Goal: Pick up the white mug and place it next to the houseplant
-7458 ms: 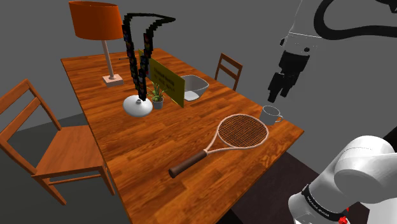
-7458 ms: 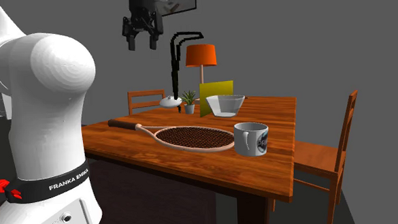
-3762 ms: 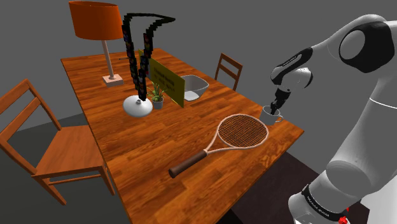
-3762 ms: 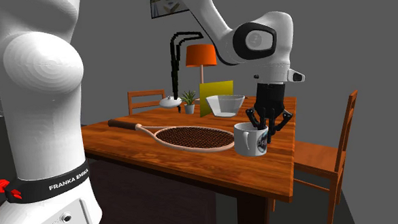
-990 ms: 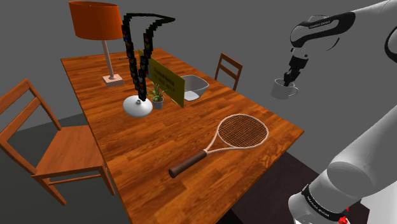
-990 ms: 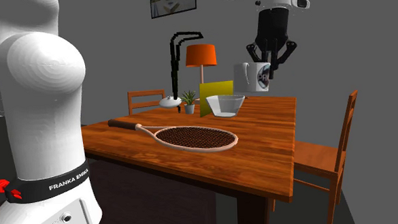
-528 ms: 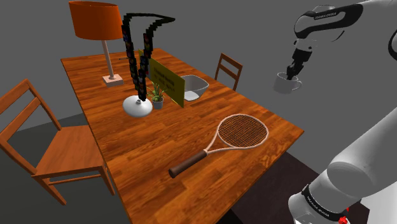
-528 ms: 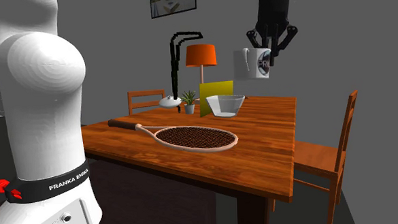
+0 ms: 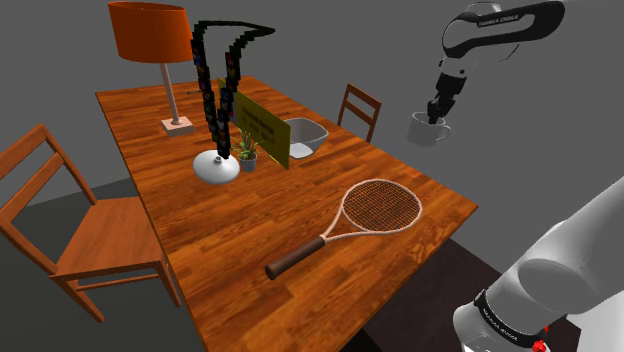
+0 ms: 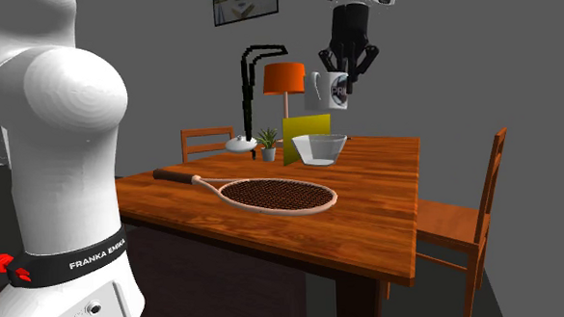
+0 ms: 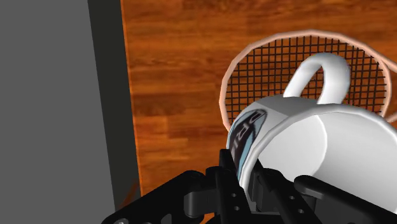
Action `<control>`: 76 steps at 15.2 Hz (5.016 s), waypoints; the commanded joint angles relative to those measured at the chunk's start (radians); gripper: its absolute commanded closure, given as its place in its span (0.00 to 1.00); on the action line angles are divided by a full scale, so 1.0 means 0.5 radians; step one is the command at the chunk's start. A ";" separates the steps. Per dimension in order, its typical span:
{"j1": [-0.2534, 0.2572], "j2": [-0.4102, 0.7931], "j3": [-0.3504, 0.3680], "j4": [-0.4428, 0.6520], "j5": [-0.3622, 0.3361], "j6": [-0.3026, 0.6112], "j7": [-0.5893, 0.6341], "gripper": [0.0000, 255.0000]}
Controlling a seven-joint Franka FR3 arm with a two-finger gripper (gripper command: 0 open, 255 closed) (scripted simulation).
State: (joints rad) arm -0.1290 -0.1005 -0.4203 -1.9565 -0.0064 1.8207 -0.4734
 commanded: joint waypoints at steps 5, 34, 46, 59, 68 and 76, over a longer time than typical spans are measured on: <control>0.130 0.005 0.159 -0.001 0.029 0.011 0.283 1.00; 0.718 1.001 0.703 1.294 0.177 -0.246 1.403 1.00; 0.771 1.158 0.728 1.293 0.179 -0.083 1.470 1.00; 0.775 1.205 0.731 1.014 0.188 0.241 1.449 1.00; 0.775 1.279 0.735 0.886 0.198 0.444 1.434 1.00; 0.774 1.370 0.741 0.809 0.208 0.611 1.421 1.00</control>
State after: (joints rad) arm 0.2584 0.5792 -0.0502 -1.5469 0.0968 2.1148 0.2382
